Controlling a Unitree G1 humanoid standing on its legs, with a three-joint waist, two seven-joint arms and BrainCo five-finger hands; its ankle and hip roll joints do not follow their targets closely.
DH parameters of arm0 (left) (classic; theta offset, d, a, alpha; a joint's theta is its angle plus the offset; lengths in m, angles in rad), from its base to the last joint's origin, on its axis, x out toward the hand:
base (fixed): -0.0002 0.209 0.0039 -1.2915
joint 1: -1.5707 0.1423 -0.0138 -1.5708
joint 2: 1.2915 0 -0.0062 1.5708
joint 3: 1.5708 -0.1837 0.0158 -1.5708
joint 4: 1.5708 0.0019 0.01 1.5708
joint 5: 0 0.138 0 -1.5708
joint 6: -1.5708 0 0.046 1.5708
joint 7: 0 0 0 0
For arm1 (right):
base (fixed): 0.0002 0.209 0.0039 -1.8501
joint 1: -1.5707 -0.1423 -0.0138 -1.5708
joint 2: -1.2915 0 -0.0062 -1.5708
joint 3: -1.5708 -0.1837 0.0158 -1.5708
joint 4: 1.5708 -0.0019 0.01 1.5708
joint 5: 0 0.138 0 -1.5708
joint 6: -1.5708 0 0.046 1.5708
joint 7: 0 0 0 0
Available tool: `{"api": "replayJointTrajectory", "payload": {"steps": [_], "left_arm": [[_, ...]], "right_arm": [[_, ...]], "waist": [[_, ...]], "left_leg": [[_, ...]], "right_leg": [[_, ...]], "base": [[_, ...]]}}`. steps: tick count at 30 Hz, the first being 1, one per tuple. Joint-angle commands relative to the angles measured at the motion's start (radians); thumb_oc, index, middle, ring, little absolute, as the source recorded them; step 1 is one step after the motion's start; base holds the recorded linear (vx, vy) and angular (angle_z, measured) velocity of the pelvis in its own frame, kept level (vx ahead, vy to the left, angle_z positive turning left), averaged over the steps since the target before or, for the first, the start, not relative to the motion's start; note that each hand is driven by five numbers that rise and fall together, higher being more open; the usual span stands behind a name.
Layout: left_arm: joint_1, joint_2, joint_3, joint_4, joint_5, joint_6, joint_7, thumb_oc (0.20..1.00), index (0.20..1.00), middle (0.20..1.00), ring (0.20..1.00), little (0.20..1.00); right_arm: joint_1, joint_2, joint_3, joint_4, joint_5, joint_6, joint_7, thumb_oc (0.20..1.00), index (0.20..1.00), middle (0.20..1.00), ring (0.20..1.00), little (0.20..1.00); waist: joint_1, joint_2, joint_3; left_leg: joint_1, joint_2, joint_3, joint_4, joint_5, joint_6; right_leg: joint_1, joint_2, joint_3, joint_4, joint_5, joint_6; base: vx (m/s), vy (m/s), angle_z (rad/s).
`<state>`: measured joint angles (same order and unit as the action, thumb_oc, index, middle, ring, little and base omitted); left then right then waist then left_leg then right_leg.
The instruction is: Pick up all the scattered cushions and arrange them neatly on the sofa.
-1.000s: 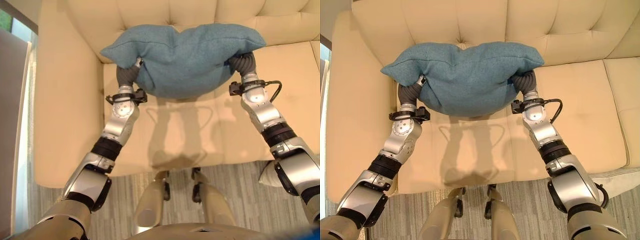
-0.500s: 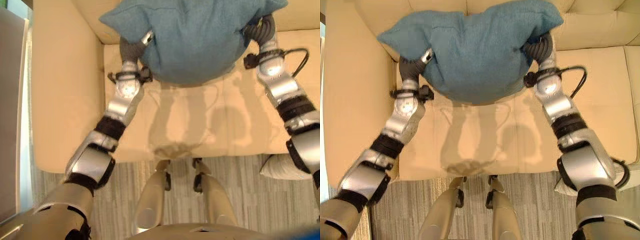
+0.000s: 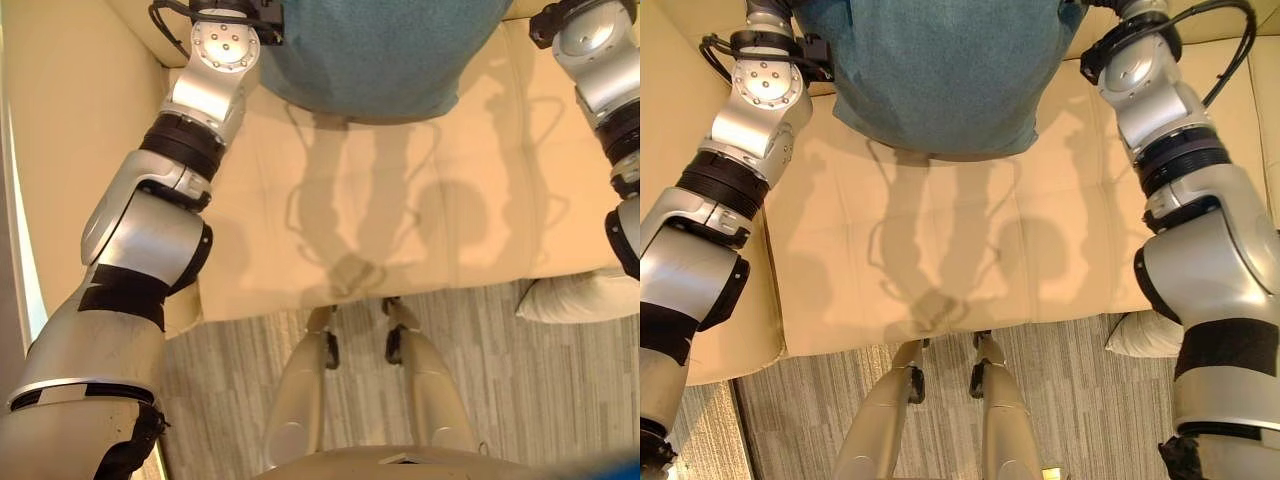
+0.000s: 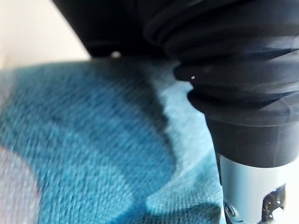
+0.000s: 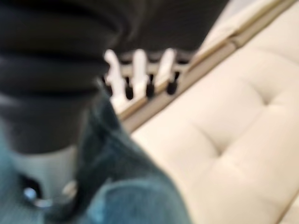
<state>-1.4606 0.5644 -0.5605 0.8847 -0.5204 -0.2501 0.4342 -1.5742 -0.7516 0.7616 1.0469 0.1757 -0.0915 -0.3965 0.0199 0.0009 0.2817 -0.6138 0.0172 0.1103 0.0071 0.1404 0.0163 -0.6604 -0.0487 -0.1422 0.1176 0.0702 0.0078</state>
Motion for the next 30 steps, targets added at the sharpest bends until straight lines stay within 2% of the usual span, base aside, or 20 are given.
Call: {"api": "replayJointTrajectory", "payload": {"steps": [1, 8, 15, 16, 19, 23, 27, 30], "left_arm": [[-0.084, 0.006, -0.023, -0.045, 0.02, -0.085, -0.013, 1.0, 1.0, 1.0, 1.0, 1.0], [-0.059, 0.02, -0.024, -0.025, 0.009, -0.086, -0.025, 1.0, 1.0, 1.0, 1.0, 1.0], [0.023, 0.013, 0.013, -0.084, -0.041, -0.107, -0.033, 1.0, 1.0, 1.0, 1.0, 1.0], [0.022, 0.014, 0.011, -0.08, -0.029, -0.101, -0.028, 1.0, 1.0, 1.0, 1.0, 1.0], [-0.046, 0.035, -0.006, 0.022, 0.118, -0.03, 0.06, 1.0, 1.0, 1.0, 1.0, 1.0], [-0.105, 0.083, -0.013, 0.074, 0.239, 0.021, 0.12, 1.0, 1.0, 1.0, 1.0, 1.0], [-0.125, 0.134, -0.033, 0.081, 0.276, 0.033, 0.119, 1.0, 1.0, 1.0, 1.0, 1.0], [-0.136, 0.189, -0.081, 0.07, 0.3, 0.028, 0.08, 1.0, 1.0, 1.0, 1.0, 1.0]], "right_arm": [[-0.042, 0.017, 0.004, 0.022, 0.032, -0.03, -0.008, 1.0, 1.0, 1.0, 1.0, 1.0], [-0.038, -0.019, 0.025, 0.036, 0.023, -0.031, -0.003, 1.0, 1.0, 1.0, 1.0, 1.0], [-0.005, -0.03, 0.032, 0.025, -0.019, -0.01, -0.002, 1.0, 1.0, 1.0, 1.0, 1.0], [-0.006, -0.029, 0.037, 0.037, -0.037, -0.002, -0.008, 1.0, 1.0, 1.0, 1.0, 1.0], [-0.047, -0.034, 0.044, 0.105, -0.141, 0.046, -0.078, 1.0, 1.0, 1.0, 1.0, 1.0], [-0.07, -0.044, 0.039, 0.12, -0.176, 0.063, -0.119, 1.0, 1.0, 1.0, 1.0, 1.0], [-0.076, -0.064, 0.05, 0.115, -0.18, 0.066, -0.117, 1.0, 1.0, 1.0, 1.0, 1.0], [-0.062, -0.089, 0.055, 0.12, -0.176, 0.063, -0.107, 1.0, 1.0, 1.0, 1.0, 1.0]], "waist": [[0.025, -0.073, -0.066], [0.034, -0.08, -0.062], [0.045, -0.08, -0.054], [0.047, -0.08, -0.053], [0.048, -0.076, -0.05], [0.043, -0.074, -0.055], [0.037, -0.075, -0.061], [0.031, -0.073, -0.069]], "left_leg": [[0.056, -0.003, -0.027, -0.025, -0.056, -0.092], [0.058, -0.002, -0.029, -0.024, -0.057, -0.096], [0.062, -0.002, -0.033, -0.02, -0.056, -0.098], [0.063, -0.002, -0.034, -0.02, -0.056, -0.098], [0.058, 0.0, -0.036, -0.028, -0.047, -0.101], [0.051, 0.002, -0.037, -0.043, -0.038, -0.102], [0.049, 0.003, -0.035, -0.047, -0.038, -0.1], [0.052, 0.003, -0.035, -0.047, -0.039, -0.1]], "right_leg": [[0.147, -0.114, 0.038, -0.172, 0.053, 0.176], [0.153, -0.117, 0.026, -0.17, 0.049, 0.176], [0.162, -0.117, 0.016, -0.171, 0.045, 0.174], [0.162, -0.117, 0.015, -0.171, 0.045, 0.173], [0.156, -0.114, 0.011, -0.174, 0.048, 0.175], [0.14, -0.11, 0.013, -0.175, 0.05, 0.177], [0.134, -0.109, 0.017, -0.176, 0.051, 0.177], [0.135, -0.11, 0.018, -0.178, 0.053, 0.177]], "base": [[0.0, 0.0, 0.0], [0.01, -0.026, 0.05], [0.0, -0.016, 0.01], [0.0, -0.039, 0.05], [-0.01, -0.017, 0.08], [0.0, 0.002, 0.03], [0.0, 0.0, 0.0], [0.0, 0.007, -0.01]]}}
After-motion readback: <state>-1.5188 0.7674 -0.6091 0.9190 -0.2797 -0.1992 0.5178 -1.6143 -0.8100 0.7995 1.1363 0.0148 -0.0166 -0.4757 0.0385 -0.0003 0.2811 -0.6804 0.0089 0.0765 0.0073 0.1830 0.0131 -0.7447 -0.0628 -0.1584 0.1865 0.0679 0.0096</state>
